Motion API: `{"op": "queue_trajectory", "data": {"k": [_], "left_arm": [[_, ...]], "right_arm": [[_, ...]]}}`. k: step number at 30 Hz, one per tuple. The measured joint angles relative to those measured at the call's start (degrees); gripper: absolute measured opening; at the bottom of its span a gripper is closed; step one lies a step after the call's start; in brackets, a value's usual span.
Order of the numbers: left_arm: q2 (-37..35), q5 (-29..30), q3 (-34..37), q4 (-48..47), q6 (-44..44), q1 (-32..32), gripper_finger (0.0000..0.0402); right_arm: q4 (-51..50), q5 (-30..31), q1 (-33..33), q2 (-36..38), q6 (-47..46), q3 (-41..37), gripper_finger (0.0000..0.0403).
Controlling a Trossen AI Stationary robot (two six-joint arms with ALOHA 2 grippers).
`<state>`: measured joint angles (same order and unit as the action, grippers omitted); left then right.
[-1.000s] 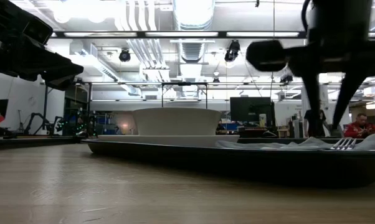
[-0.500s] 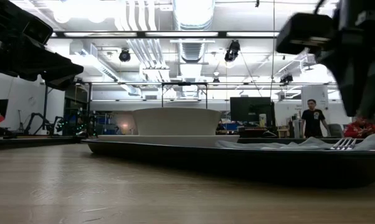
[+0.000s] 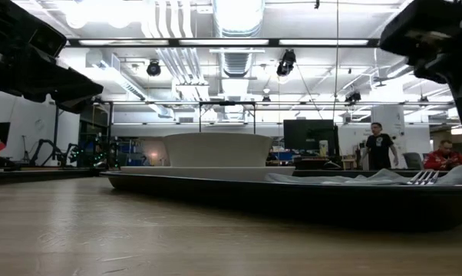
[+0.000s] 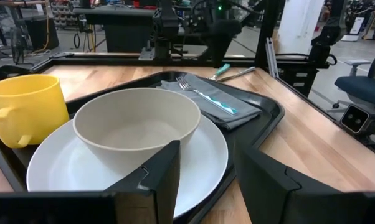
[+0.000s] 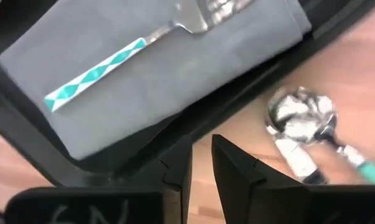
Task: Set up tray
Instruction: Put the blue spoon to the left of the white and blue fork on the gray napkin on the black tray
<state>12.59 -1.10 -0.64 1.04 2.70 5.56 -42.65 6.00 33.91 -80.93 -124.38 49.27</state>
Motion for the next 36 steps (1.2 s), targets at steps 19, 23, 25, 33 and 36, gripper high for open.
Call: {"op": "queue_trajectory", "data": {"k": [19, 23, 25, 33, 36], "left_arm": [[1.0, -0.02, 0.0, 0.01, 0.0, -0.01, 0.0136], [1.0, -0.01, 0.0, 0.02, 0.0, 0.0, 0.0136], [1.0, 0.0, 0.0, 0.02, 0.0, -0.02, 0.0136], [1.0, 0.0, 0.0, 0.0, 0.0, 0.0, 0.0136], [1.0, 0.0, 0.0, 0.01, 0.0, -0.02, 0.0136]], "right_arm": [[0.08, 1.52, -0.34, 4.79, 38.28, 0.22, 0.0052], [0.23, 1.68, -1.13, 4.7, 42.51, 0.22, 0.0052], [0.19, 4.25, -1.09, 4.7, 45.88, 0.2, 0.0052], [1.3, -0.78, -0.3, 4.7, 54.24, 0.2, 0.0052], [1.2, -4.6, 0.3, 4.68, 55.72, 0.18, 0.0052]]}}
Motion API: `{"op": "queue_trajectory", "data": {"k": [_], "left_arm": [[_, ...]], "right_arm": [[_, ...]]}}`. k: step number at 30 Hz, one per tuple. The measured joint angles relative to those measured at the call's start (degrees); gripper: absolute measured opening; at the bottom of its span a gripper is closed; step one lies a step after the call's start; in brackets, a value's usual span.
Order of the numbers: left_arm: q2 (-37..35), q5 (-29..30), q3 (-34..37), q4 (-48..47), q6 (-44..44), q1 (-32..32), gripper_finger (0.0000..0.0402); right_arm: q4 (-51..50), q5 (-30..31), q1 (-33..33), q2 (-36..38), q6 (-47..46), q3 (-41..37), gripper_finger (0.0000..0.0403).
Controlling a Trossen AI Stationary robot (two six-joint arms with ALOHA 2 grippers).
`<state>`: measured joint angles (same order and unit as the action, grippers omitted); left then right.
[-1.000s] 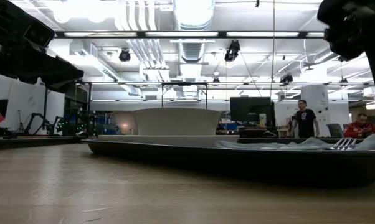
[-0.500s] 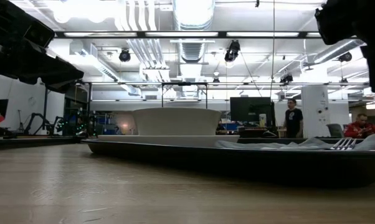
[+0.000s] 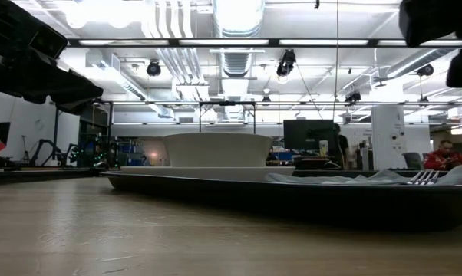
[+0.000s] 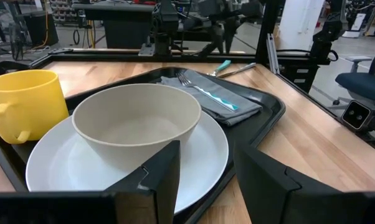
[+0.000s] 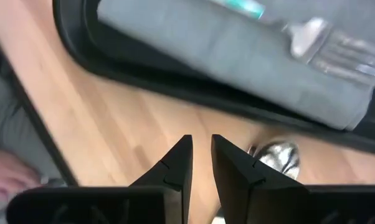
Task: Set up tray
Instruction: Put the blue spoon to the left of the white and blue fork on the gray napkin on the black tray
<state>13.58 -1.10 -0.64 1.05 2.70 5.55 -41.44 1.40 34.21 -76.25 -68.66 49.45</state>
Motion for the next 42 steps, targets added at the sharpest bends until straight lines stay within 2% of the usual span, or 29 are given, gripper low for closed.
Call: {"op": "queue_trajectory", "data": {"k": [6, 15, 21, 28, 32, 36, 42], "left_arm": [[0.0, 0.0, 0.0, -0.01, 0.0, 0.02, 0.0136], [0.0, 0.0, 0.0, 0.01, 0.0, 0.01, 0.0136], [0.0, -0.01, 0.0, -0.02, 0.0, 0.0, 0.0136], [0.0, 0.0, 0.0, -0.01, 0.0, 0.01, 0.0136], [0.0, 0.0, 0.0, -0.01, 0.0, 0.01, 0.0136], [0.0, 0.0, 0.0, 0.0, 0.0, 0.02, 0.0136], [0.0, 0.0, 0.0, -0.01, 0.0, -0.01, 0.0136]], "right_arm": [[-0.96, -2.71, 2.37, 0.0, -2.01, -0.09, 0.0052], [-9.69, -8.97, 12.62, 0.0, -17.11, -0.09, 0.0052], [-12.25, -6.29, 16.72, -0.02, -21.59, -0.11, 0.0052], [-12.18, -3.2, 17.79, -0.04, -20.96, -0.41, 0.0053], [-12.14, -3.11, 17.8, -0.04, -21.42, -1.25, 0.0071], [-12.17, -3.14, 17.8, -0.04, -24.51, -2.9, 0.0104], [-9.44, -3.16, 17.8, -0.04, -23.91, -5.58, 0.0149]]}}
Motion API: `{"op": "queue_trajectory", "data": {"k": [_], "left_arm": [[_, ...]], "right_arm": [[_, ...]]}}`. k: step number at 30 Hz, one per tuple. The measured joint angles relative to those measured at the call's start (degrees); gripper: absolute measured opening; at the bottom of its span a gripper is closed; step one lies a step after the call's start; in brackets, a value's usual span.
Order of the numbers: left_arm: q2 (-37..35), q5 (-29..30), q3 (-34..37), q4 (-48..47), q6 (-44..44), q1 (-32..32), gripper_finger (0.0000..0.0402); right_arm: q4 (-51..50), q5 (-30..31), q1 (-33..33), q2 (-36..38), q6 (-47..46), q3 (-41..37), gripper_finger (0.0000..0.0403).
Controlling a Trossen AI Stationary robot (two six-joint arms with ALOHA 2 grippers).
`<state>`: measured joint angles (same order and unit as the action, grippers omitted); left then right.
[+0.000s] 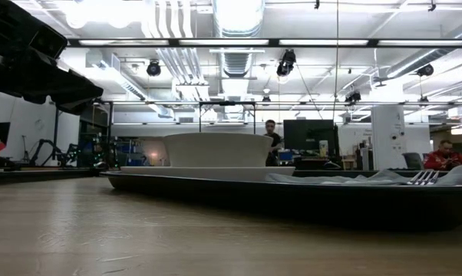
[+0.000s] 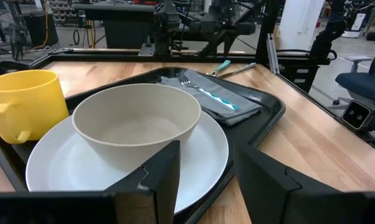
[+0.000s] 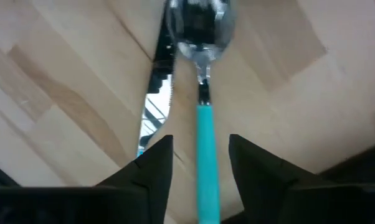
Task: Set up tray
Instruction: Put the blue spoon to the left of the white and blue fork on the gray napkin on the black tray
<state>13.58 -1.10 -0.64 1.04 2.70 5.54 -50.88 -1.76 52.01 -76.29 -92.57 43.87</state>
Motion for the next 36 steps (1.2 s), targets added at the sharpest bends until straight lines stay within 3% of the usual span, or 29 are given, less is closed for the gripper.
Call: {"op": "queue_trajectory", "data": {"k": [5, 16, 25, 30, 36], "left_arm": [[0.0, 0.0, 0.0, 0.02, 0.0, 0.02, 0.0136], [0.0, 0.0, 0.0, 0.01, 0.0, 0.01, 0.0136], [0.03, 0.0, 0.0, -0.01, 0.0, 0.01, 0.0136], [0.33, 0.0, 0.0, 0.0, -0.01, 0.0, 0.0136], [0.31, 0.0, 0.0, -0.01, 0.0, 0.01, 0.0136]], "right_arm": [[3.36, 0.0, 0.0, 0.0, 1.06, -1.99, 0.0164], [10.55, -2.25, 0.0, -0.05, 1.12, -8.33, 0.0155], [12.49, -4.31, 0.24, -4.53, 1.59, -9.72, 0.015], [11.3, -5.47, 0.19, -5.99, 1.53, -8.63, 0.0119], [10.01, -5.95, 0.2, -5.43, 2.33, -7.56, 0.0035]]}}
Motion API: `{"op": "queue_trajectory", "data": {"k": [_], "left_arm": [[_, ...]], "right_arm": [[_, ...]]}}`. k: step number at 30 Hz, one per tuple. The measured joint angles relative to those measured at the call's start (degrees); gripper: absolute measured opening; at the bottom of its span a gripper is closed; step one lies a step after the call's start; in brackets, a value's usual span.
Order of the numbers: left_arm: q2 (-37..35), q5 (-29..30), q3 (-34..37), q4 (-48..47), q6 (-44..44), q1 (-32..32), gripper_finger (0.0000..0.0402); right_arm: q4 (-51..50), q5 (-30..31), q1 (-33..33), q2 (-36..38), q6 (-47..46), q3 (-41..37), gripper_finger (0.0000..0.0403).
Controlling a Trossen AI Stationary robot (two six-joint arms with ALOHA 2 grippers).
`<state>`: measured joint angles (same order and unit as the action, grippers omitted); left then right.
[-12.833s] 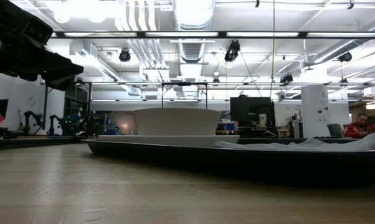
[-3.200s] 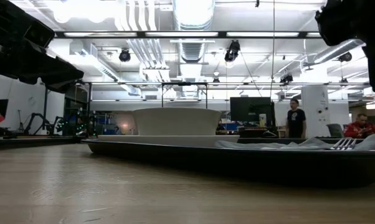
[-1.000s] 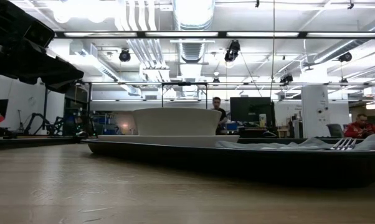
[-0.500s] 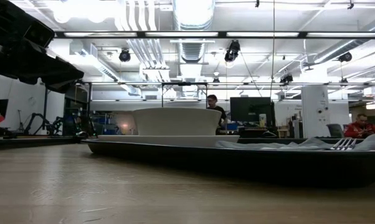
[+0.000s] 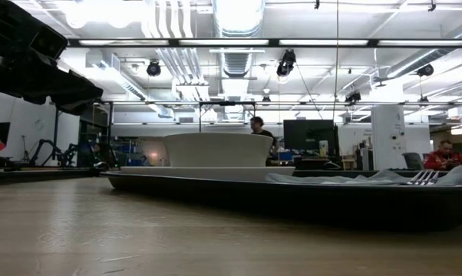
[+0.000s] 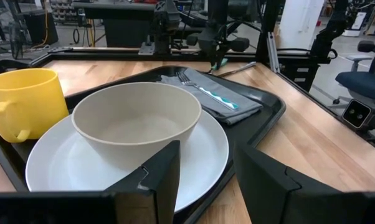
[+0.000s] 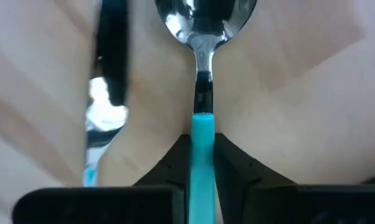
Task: Set up tray
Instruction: Put the blue spoon to the left of the white and blue fork on the gray napkin on the black tray
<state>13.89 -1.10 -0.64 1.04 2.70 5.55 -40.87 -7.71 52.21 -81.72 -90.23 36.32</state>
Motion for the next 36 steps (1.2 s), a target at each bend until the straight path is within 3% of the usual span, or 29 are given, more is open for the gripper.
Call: {"op": "queue_trajectory", "data": {"k": [12, 20, 30, 36], "left_arm": [[0.04, 0.0, 0.0, 0.0, 0.0, 0.0, 0.0136], [0.04, 0.0, 0.0, 0.01, 0.0, 0.01, 0.0136], [0.06, 0.0, 0.0, 0.0, 0.0, 0.02, 0.0136], [0.06, 0.0, 0.0, 0.01, 0.0, 0.02, 0.0136]], "right_arm": [[1.47, 0.66, 0.09, 0.6, 5.25, 4.39, 0.0032], [5.02, 16.51, -0.07, 0.62, 13.75, 8.14, 0.0032], [28.12, 40.51, -3.43, 0.54, 32.31, 8.35, 0.0043], [40.85, 41.97, -7.61, -3.45, 43.98, 8.33, 0.0035]]}}
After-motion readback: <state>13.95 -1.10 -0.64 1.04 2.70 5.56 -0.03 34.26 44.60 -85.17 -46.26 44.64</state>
